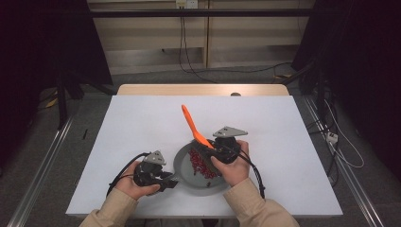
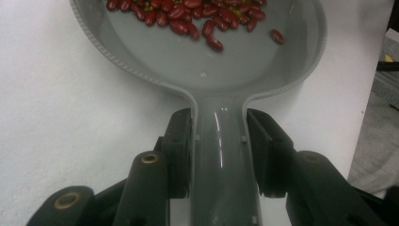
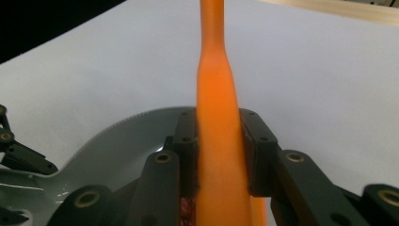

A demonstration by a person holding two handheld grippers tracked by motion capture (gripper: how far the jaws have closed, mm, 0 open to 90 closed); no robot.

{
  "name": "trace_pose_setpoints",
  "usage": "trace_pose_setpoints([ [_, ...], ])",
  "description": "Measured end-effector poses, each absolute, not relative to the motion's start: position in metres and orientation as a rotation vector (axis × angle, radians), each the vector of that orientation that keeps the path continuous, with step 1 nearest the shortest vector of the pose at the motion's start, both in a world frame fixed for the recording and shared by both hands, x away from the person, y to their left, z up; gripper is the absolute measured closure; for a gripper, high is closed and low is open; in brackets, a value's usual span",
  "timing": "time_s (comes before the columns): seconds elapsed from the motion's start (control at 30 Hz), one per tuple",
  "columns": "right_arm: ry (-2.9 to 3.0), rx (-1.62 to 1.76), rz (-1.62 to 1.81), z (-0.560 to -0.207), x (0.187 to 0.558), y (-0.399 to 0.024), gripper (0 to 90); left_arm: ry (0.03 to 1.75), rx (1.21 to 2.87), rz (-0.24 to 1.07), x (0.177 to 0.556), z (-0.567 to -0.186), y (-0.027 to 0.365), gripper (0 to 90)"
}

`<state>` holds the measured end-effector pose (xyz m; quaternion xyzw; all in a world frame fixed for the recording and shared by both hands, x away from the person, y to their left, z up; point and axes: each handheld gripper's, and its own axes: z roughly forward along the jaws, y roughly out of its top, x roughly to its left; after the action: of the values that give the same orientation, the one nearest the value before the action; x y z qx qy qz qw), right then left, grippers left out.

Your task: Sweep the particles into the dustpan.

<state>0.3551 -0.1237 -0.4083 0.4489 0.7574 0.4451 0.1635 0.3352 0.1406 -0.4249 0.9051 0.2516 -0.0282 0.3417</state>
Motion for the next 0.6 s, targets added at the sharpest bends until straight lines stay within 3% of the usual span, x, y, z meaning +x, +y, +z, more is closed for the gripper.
trace_pose_setpoints([
  [0.3, 2.085, 1.280, 1.297, -0.394, 0.366, -0.142, 71.6, 0.656, 2.348, -0.072, 0.335, -0.424, 0.142, 62.9],
  [0.6, 2.082, 1.314, 1.139, -0.413, 0.384, -0.163, 71.7, 0.652, 2.353, -0.080, 0.337, -0.425, 0.143, 62.9],
])
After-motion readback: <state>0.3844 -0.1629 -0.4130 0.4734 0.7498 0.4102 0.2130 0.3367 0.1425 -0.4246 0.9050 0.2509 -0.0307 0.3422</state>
